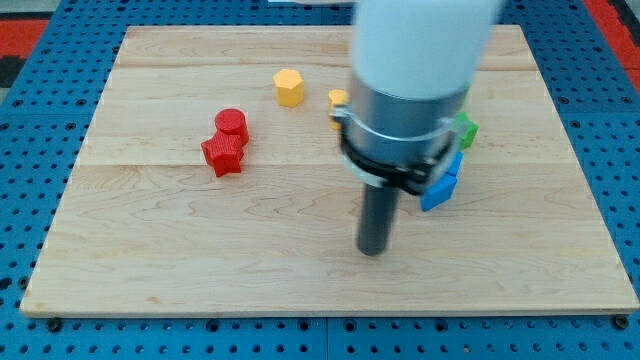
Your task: Push the blue blocks below the green star
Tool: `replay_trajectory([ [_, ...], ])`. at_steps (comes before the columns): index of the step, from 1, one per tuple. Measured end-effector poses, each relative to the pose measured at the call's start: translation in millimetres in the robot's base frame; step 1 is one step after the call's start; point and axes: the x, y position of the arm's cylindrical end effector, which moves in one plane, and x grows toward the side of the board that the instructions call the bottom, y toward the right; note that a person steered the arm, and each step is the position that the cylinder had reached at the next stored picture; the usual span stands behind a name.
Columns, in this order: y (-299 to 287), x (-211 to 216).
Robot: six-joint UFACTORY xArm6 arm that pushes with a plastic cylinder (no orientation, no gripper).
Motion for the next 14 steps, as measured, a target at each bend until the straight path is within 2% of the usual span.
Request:
replay_trajectory([
  [1, -9, -26],
  [2, 6, -46],
  [4, 76, -49],
  [5, 83, -50],
  [7, 69, -56],
  [8, 47, -77],
  [9, 47, -93],
  [10, 76, -93],
  [11, 79, -93],
  [12, 27, -99],
  [13, 14, -142],
  [14, 34, -184],
])
